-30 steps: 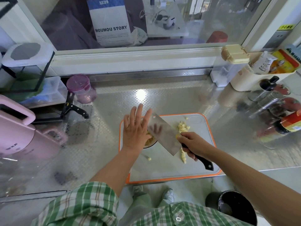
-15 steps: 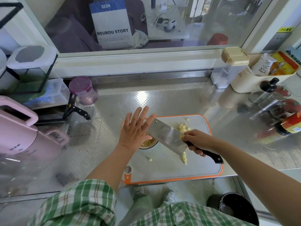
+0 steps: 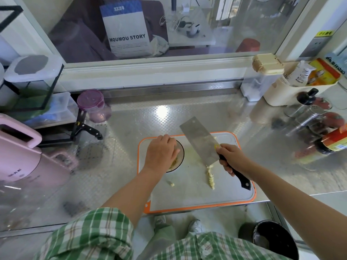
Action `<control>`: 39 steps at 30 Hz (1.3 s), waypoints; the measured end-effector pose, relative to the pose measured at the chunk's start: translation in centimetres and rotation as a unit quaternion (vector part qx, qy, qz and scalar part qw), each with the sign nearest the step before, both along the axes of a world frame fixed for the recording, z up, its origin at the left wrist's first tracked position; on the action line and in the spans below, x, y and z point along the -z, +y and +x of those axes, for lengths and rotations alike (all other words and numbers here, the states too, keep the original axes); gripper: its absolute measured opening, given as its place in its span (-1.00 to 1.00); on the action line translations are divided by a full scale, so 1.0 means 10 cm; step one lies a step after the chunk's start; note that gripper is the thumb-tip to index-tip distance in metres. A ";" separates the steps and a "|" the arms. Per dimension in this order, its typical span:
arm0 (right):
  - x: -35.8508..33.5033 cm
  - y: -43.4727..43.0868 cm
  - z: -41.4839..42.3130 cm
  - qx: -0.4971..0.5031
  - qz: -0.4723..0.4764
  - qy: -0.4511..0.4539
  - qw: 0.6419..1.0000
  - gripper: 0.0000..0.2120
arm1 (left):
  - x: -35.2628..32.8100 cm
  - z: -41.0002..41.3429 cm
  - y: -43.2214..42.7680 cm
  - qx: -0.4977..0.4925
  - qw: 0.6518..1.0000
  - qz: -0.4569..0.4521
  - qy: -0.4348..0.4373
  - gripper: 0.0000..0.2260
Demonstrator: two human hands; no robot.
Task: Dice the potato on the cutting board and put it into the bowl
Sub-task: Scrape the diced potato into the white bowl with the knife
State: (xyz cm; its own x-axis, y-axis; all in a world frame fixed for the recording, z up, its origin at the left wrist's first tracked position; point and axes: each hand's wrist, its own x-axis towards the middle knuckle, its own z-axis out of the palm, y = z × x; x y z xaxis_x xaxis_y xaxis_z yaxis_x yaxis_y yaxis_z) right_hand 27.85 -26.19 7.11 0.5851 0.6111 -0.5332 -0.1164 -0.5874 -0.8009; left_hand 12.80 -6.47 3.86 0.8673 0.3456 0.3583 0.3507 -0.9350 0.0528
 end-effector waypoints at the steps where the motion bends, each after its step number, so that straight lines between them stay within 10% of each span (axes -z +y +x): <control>1: 0.01 -0.04 0.02 0.025 0.009 -0.001 1.000 -0.72 | 0.01 0.04 -0.04 0.013 0.999 -0.035 -0.003 -0.83; 19: 0.87 -0.75 1.06 0.107 -0.134 -0.217 0.961 -0.79 | 0.42 0.61 -0.82 0.030 0.956 -0.286 0.051 -0.74; 39: 0.63 -0.61 0.91 -0.172 -0.080 -0.464 0.865 -0.88 | 0.28 1.01 -0.68 -0.049 0.956 -0.288 0.032 -0.46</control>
